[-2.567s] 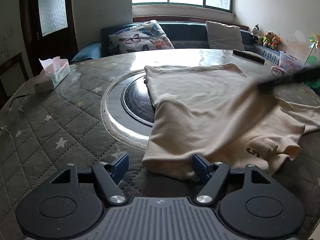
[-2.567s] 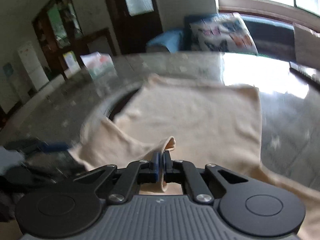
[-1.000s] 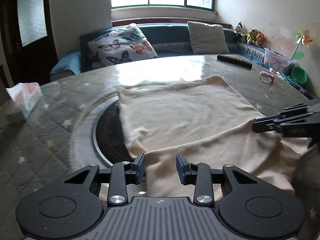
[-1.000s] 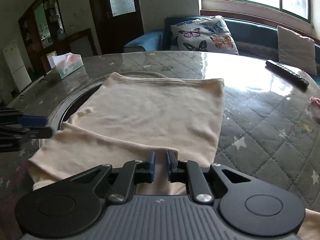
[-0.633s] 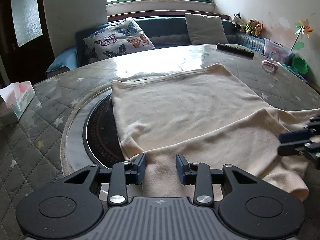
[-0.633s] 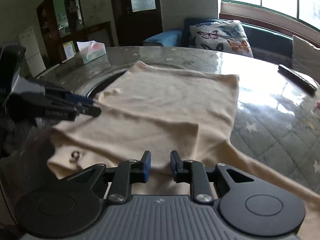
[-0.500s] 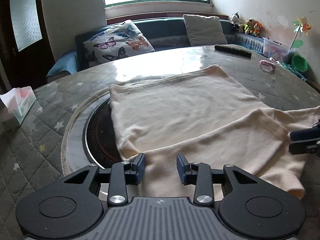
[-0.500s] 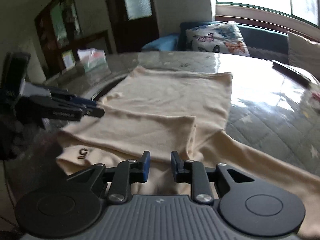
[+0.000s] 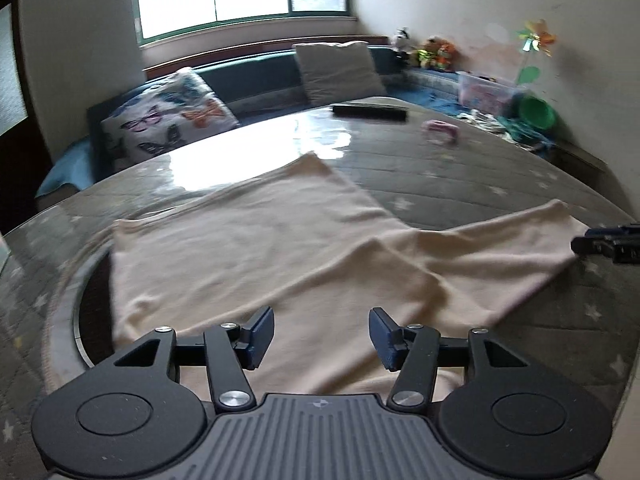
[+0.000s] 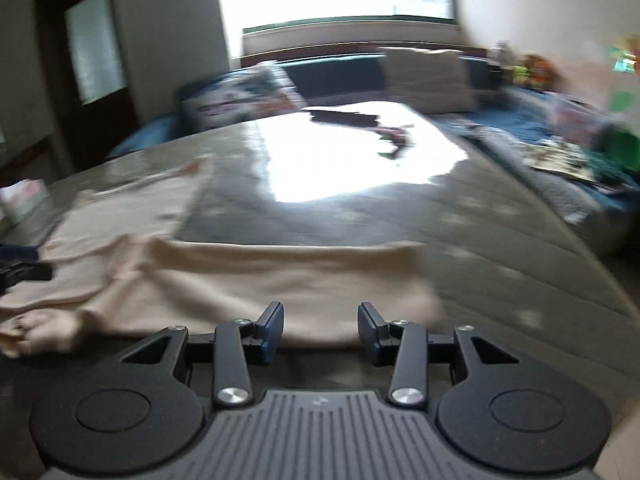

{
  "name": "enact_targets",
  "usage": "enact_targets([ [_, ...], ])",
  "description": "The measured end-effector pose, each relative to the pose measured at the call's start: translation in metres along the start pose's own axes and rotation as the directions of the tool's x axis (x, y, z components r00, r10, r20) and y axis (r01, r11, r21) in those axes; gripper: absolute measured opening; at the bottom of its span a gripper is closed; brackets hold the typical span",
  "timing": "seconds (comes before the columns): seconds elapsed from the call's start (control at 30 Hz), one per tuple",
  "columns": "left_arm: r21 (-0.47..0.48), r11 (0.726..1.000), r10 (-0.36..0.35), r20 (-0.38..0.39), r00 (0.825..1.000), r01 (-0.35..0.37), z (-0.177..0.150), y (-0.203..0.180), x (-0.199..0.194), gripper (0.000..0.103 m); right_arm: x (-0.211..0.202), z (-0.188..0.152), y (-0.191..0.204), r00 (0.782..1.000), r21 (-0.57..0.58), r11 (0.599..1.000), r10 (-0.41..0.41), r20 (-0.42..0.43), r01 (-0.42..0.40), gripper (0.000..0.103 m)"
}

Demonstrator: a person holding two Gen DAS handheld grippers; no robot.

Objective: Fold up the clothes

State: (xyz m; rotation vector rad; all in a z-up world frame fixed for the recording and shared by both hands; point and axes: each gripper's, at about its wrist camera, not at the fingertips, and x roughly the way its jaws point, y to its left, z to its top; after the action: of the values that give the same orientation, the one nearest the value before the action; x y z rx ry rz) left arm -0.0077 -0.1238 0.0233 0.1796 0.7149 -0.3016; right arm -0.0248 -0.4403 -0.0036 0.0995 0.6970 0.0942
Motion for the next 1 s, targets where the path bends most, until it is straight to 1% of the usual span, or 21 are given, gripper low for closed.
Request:
enact_targets([
  [0.13, 0.026, 1.000, -0.011, -0.017, 1.000, 0.011, -0.001, -0.016, 0.006, 0.056, -0.004, -0.007, -0.028, 0.998, 0.077, 0.995, -0.062, 0.010, 0.062, 0.042],
  [0.27, 0.057, 0.998, 0.001, -0.028, 1.000, 0.001, -0.003, -0.025, 0.010, 0.056, -0.002, -0.011, -0.040, 0.999, 0.113, 0.992, -0.049, 0.017, 0.046, 0.042],
  [0.3, 0.061, 0.998, 0.001, -0.031, 1.000, 0.001, -0.004, -0.026, 0.011, 0.056, -0.002, -0.011, -0.040, 0.999, 0.111, 0.993, -0.042, 0.022, 0.040, 0.040],
  [0.37, 0.068, 0.998, 0.002, -0.034, 0.999, 0.000, -0.004, -0.028, 0.012, 0.056, 0.001, -0.011, -0.040, 0.999, 0.106, 0.994, -0.035, 0.029, 0.032, 0.035],
  [0.43, 0.078, 0.997, 0.004, -0.033, 0.999, -0.002, -0.005, -0.030, 0.012, 0.056, 0.003, -0.008, -0.039, 0.999, 0.106, 0.994, -0.034, 0.028, 0.031, 0.015],
  [0.47, 0.082, 0.997, 0.004, -0.032, 0.999, -0.002, -0.005, -0.031, 0.012, 0.056, 0.005, -0.005, -0.039, 0.999, 0.108, 0.994, -0.034, 0.026, 0.031, 0.013],
  [0.5, 0.085, 0.996, 0.003, -0.032, 0.999, 0.000, -0.005, -0.031, 0.012, 0.056, 0.006, -0.002, -0.039, 0.999, 0.108, 0.994, -0.035, 0.027, 0.032, 0.009],
  [0.77, 0.125, 0.992, -0.016, -0.045, 0.999, 0.022, -0.008, -0.038, 0.016, 0.056, 0.014, 0.038, -0.044, 0.993, 0.056, 0.997, -0.064, 0.104, 0.059, 0.008],
  [0.9, 0.129, 0.991, -0.016, -0.041, 0.999, 0.021, -0.006, -0.038, 0.016, 0.056, 0.034, 0.044, -0.047, 0.995, 0.062, 0.996, -0.062, 0.077, 0.058, 0.008],
  [1.0, 0.122, 0.992, -0.015, -0.021, 1.000, 0.017, 0.001, -0.036, 0.014, 0.056, 0.049, 0.036, -0.053, 0.998, 0.103, 0.993, -0.054, 0.027, 0.051, 0.008],
])
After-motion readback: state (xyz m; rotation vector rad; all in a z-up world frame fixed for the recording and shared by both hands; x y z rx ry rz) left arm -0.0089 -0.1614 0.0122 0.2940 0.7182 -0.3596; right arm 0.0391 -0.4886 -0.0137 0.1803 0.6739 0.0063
